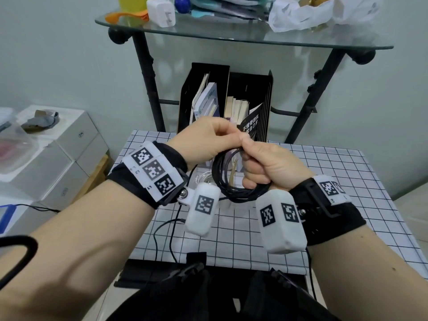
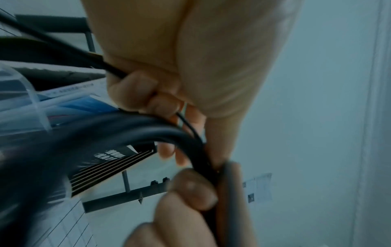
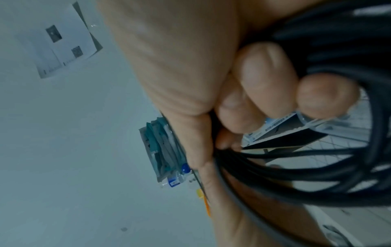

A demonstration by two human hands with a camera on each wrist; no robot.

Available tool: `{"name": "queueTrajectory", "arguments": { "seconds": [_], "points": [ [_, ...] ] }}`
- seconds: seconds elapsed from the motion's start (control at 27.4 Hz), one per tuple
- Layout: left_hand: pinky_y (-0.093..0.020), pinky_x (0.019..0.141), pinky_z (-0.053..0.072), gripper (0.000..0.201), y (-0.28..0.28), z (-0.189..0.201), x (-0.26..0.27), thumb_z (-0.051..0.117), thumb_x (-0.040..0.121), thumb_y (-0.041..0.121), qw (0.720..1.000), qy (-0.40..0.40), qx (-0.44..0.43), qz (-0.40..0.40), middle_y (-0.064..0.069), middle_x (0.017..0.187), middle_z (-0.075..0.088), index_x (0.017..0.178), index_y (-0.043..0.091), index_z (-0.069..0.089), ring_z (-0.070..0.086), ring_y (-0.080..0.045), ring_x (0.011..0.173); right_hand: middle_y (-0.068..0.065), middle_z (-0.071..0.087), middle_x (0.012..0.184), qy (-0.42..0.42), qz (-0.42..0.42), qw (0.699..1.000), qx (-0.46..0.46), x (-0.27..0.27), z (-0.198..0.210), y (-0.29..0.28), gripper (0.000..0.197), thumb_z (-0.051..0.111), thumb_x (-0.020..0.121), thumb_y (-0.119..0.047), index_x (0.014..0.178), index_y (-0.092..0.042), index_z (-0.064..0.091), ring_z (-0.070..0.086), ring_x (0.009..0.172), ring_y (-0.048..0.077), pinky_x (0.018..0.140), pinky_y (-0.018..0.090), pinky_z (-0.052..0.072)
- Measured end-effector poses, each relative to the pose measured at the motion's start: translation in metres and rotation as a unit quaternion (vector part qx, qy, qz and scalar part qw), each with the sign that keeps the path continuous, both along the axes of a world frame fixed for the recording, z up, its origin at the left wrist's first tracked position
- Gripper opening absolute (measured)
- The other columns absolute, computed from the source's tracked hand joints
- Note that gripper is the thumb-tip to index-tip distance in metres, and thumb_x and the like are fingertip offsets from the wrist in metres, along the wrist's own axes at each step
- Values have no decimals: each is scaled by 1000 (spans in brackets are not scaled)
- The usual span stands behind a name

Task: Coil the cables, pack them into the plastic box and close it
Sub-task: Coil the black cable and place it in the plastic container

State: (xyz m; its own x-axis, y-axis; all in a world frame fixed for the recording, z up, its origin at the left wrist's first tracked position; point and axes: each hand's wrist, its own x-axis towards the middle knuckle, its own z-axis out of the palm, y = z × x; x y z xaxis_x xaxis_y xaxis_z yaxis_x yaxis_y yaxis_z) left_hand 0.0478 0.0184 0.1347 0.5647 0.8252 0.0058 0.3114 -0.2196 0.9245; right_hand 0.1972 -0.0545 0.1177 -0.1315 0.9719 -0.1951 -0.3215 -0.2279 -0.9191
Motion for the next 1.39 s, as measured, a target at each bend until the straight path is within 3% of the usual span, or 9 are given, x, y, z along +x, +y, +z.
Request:
{"name": "queueTrajectory", "arguments": {
  "seconds": [0.15, 0.22, 0.33, 0.51, 0.66, 0.8, 1.02, 1.17, 1.39],
  "points": [
    [-29, 58, 45, 51, -5, -12, -6, 53, 86, 57, 992, -32, -112, -42, 2, 72, 67, 101, 10, 66, 56, -15, 56, -5, 24, 41, 106, -84, 991, 0, 12, 5, 8, 35, 52, 92, -37, 68, -13, 45, 21, 30, 8, 42, 23, 33],
    [-30, 71, 54, 34, -9, -15, -3, 59, 88, 43, 992, -50, -95, -63, -6, 88, 67, 99, 11, 63, 64, -21, 79, -4, 23, 41, 114, -124, 986, 1, 13, 6, 11, 37, 49, 97, -36, 68, -13, 44, 21, 30, 8, 42, 22, 34],
    [-22, 59, 45, 7, -9, -18, 2, 55, 93, 14, 992, -66, -97, -37, -7, 84, 61, 96, 12, 60, 57, -17, 73, -4, 24, 41, 113, -153, 982, 1, 7, 6, 12, 37, 46, 99, -34, 70, -12, 42, 22, 30, 7, 41, 21, 33],
    [-39, 74, 49, 20, -5, -29, 2, 49, 95, 19, 993, -50, -107, -13, -8, 86, 60, 106, 3, 55, 57, -22, 80, 0, 35, 45, 82, -143, 986, -20, 7, 4, 11, 33, 49, 98, -31, 73, -11, 47, 33, 37, 12, 48, 26, 42],
    [-28, 56, 36, 21, 1, -30, 0, 48, 93, 29, 998, 37, -37, -33, 1, 73, 54, 97, 10, 54, 47, -10, 57, 4, 49, 48, 47, -139, 987, -63, 8, 4, 9, 22, 52, 96, -19, 81, -5, 56, 47, 39, 16, 54, 31, 52],
    [-24, 47, 32, 9, 4, -28, 0, 48, 96, 22, 992, 103, -14, -77, 0, 75, 57, 89, 19, 52, 41, -3, 43, 0, 35, 40, -5, -95, 993, -69, 7, 1, 5, 30, 54, 95, -29, 76, -5, 56, 34, 32, 13, 52, 28, 51],
    [-24, 47, 31, 24, 5, -29, -5, 47, 98, 29, 990, -26, -130, -50, 3, 65, 57, 92, 11, 62, 37, -7, 46, -5, 22, 36, 101, -90, 990, -46, 13, -9, 8, 38, 48, 97, -36, 67, -13, 45, 21, 27, 9, 42, 24, 38],
    [-26, 50, 35, 52, 10, -37, -14, 31, 101, 40, 946, -180, -271, 11, -11, 77, 68, 95, 4, 68, 41, -14, 47, -6, 24, 36, 199, -128, 971, -22, 27, -10, 10, 38, 50, 93, -39, 64, -16, 47, 23, 28, 8, 43, 22, 38],
    [-25, 51, 32, 52, 7, -54, -11, 28, 103, 38, 931, -202, -304, 28, -8, 71, 61, 98, 3, 67, 43, -13, 50, -6, 24, 36, 226, -205, 952, 4, 35, -7, 12, 42, 50, 93, -41, 59, -16, 48, 22, 29, 9, 44, 21, 40]
  ]
}}
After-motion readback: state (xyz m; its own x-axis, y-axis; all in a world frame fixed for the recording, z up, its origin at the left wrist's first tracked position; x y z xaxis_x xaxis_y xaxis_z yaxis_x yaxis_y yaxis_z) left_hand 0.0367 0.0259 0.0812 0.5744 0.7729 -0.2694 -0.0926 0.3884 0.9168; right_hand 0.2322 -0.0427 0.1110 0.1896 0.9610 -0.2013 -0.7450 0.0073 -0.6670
